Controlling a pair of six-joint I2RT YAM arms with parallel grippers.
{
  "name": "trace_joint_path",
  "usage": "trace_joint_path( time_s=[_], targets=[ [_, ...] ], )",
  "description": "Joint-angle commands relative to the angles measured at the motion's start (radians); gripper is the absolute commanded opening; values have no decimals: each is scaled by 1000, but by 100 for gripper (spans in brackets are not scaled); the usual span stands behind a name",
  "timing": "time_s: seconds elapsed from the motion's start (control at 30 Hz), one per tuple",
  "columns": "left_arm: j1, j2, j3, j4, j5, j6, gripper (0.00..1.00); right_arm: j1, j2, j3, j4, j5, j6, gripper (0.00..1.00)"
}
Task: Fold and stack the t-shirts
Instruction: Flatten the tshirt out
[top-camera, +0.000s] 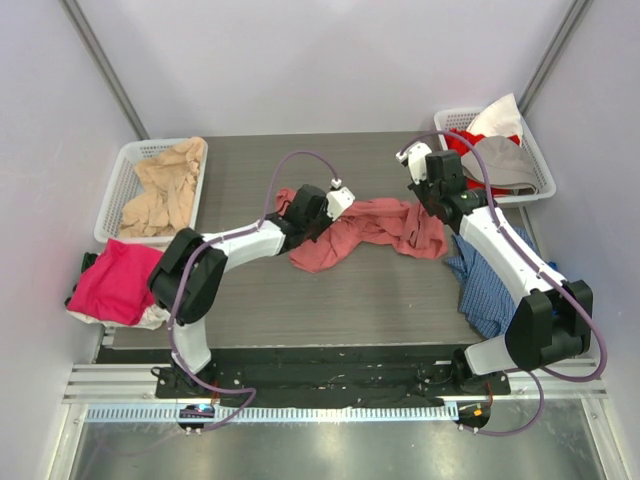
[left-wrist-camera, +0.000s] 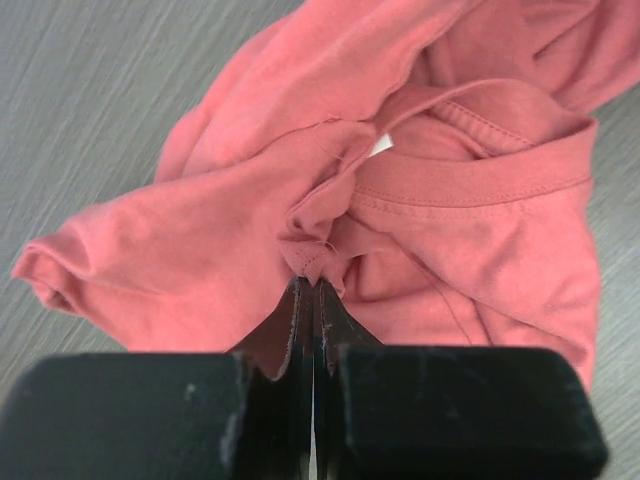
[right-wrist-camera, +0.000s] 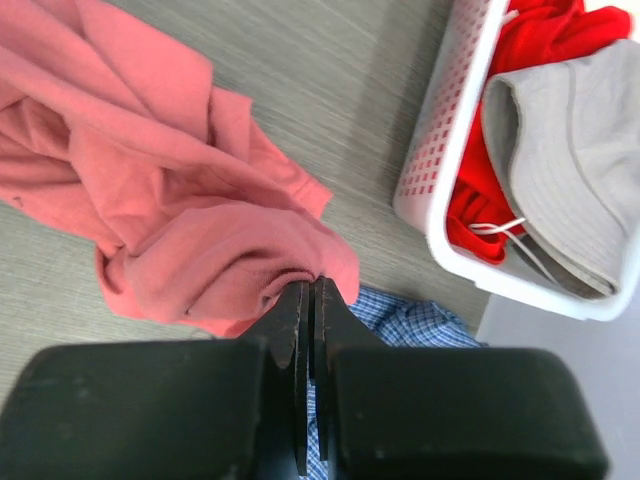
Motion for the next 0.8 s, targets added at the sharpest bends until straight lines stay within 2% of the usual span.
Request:
trace_joint_path(
  time_s=[0.0, 0.2, 0.37, 0.57, 0.77],
  targets=[
    [10, -89, 21, 47, -91, 3, 0, 2, -45, 98, 26, 80, -30, 1],
    [46, -287, 27, -17, -193, 22, 0, 4, -36, 268, 24, 252, -125, 1],
    [69, -414, 95, -100, -237, 71, 0, 4, -2, 417, 23, 365, -247, 1],
    [131, -431, 239, -166, -291, 112, 0, 1, 23, 509, 107, 463, -352, 1],
    [191, -346, 452, -227, -337, 131, 0, 1, 66, 559, 202, 494, -451, 1]
  ],
)
